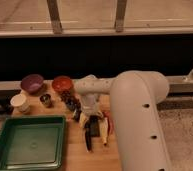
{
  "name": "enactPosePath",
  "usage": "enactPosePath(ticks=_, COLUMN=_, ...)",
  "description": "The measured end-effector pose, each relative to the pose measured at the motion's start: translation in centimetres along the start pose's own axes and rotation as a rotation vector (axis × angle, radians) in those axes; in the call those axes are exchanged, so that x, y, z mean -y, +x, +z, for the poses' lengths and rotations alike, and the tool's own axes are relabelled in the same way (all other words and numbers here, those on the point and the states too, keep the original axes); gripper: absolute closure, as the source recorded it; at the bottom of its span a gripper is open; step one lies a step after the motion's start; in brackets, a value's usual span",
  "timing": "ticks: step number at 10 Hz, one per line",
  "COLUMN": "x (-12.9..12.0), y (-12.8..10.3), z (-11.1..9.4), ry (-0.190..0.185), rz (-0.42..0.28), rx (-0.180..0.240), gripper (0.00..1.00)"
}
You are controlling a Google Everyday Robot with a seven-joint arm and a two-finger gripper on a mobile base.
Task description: Place eraser in metal cup
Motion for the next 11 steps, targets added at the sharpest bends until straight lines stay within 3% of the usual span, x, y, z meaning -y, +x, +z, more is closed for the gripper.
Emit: enactPosePath(ticks=11, x=-0.2, y=0.4, z=-1.0, ry=0.000, rz=-0.001, rx=-0.002, gripper=0.26)
